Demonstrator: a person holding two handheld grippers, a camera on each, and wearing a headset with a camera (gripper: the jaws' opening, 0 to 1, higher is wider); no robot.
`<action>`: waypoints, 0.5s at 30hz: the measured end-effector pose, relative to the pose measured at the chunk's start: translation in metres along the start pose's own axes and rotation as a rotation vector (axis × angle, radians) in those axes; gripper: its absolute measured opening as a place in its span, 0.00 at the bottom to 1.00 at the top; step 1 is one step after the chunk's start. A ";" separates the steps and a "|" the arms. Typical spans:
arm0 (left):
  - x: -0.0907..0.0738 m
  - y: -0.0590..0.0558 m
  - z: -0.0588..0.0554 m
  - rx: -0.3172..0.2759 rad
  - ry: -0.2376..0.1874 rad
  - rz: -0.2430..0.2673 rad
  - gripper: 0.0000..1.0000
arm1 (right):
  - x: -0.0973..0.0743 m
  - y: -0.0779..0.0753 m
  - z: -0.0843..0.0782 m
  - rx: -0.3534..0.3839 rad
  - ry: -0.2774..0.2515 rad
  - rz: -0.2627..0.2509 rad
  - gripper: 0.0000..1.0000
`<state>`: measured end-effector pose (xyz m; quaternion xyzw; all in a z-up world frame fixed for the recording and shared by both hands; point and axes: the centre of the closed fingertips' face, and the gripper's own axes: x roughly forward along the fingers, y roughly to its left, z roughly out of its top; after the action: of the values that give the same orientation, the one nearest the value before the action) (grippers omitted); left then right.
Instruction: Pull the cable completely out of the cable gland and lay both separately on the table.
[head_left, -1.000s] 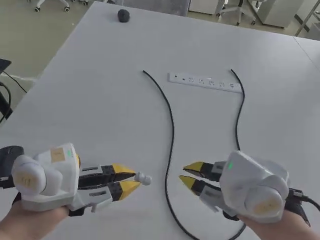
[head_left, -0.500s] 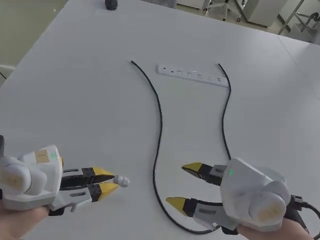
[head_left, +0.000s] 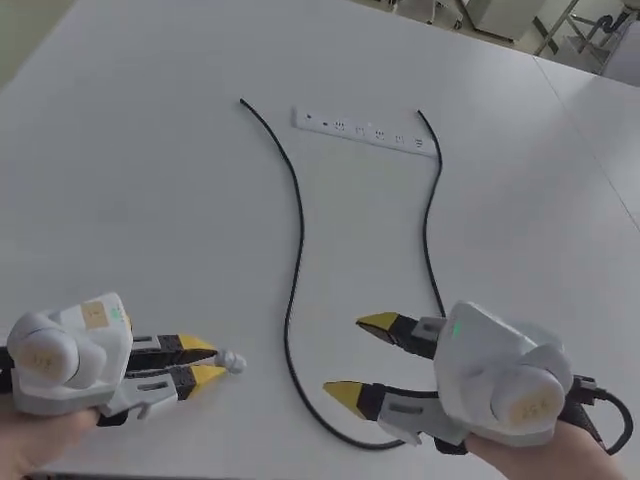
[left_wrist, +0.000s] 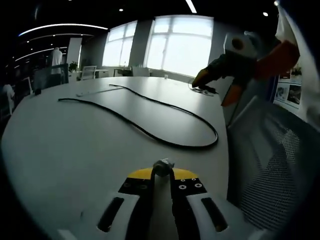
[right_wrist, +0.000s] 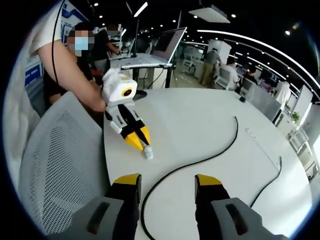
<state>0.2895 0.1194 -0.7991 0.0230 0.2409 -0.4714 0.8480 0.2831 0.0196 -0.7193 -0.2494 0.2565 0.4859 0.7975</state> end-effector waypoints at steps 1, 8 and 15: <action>0.001 0.000 -0.001 0.003 0.004 0.003 0.13 | 0.000 0.000 -0.001 -0.005 0.006 0.000 0.40; 0.004 0.005 -0.010 0.011 0.025 0.016 0.13 | -0.001 -0.004 -0.006 0.002 0.025 -0.001 0.40; 0.006 0.003 -0.013 0.042 0.038 0.017 0.13 | -0.004 -0.007 -0.007 0.000 0.025 -0.010 0.39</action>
<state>0.2897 0.1204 -0.8136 0.0516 0.2467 -0.4688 0.8466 0.2868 0.0093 -0.7204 -0.2567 0.2651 0.4787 0.7966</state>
